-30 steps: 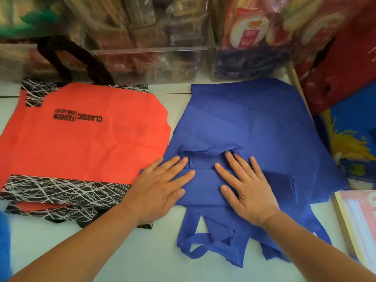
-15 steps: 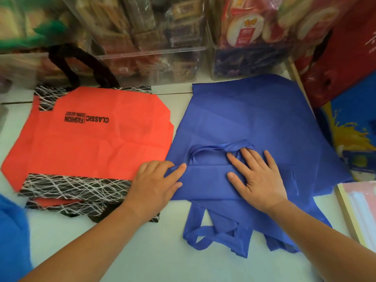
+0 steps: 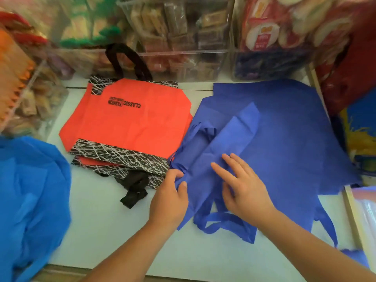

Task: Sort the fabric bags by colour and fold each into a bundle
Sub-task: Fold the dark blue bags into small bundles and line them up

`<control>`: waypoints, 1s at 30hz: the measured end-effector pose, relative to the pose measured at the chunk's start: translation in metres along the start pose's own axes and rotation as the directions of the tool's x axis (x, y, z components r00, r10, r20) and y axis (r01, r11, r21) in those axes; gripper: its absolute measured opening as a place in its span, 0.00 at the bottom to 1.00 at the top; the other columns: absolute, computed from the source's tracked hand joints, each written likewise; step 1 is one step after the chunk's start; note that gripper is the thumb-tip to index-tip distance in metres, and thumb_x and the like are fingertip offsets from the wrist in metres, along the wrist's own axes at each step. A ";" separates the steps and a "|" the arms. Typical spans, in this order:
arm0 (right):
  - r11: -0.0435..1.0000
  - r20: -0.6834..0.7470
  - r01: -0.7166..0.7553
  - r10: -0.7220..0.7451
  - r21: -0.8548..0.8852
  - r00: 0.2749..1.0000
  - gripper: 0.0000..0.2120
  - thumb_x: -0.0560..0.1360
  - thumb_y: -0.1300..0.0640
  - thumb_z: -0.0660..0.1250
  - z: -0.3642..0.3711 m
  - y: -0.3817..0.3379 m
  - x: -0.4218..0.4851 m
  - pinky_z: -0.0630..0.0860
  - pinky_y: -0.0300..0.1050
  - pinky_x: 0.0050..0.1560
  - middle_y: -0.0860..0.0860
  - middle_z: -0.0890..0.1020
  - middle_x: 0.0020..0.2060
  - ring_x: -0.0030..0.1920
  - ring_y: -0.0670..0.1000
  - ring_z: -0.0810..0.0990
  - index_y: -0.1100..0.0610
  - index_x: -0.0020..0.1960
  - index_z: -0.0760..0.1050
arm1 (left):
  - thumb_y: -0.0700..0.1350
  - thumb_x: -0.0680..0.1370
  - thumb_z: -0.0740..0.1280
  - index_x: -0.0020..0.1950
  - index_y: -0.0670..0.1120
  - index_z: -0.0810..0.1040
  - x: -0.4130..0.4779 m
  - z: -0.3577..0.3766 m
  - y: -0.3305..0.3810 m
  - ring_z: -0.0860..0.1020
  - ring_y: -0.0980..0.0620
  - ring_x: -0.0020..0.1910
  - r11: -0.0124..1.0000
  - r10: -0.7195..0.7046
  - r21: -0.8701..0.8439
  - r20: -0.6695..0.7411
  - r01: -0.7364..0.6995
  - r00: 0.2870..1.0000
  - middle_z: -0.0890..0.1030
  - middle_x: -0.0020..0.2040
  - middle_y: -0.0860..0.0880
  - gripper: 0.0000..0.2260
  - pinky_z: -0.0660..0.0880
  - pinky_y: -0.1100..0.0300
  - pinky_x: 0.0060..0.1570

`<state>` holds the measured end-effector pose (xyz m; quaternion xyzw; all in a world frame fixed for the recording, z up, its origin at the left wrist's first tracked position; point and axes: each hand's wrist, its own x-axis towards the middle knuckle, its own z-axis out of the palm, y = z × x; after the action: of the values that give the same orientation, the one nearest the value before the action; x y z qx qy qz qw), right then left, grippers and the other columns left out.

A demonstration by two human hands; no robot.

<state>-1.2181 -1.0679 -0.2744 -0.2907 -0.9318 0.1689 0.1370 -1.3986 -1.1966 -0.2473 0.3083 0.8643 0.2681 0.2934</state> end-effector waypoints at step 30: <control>0.830 0.256 -0.517 0.464 0.209 0.848 0.24 0.80 0.35 0.61 -0.014 0.023 0.086 0.78 0.52 0.43 0.43 0.80 0.44 0.43 0.55 0.80 0.43 0.70 0.58 | 0.60 0.81 0.62 0.60 0.56 0.76 0.070 0.015 0.023 0.74 0.49 0.59 0.839 0.352 0.350 0.235 -0.416 0.906 0.74 0.56 0.56 0.13 0.68 0.48 0.55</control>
<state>-1.2695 -0.9960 -0.2573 -0.4816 -0.8020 0.3515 0.0357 -1.4241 -1.1287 -0.2669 0.5485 0.7940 0.1172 0.2345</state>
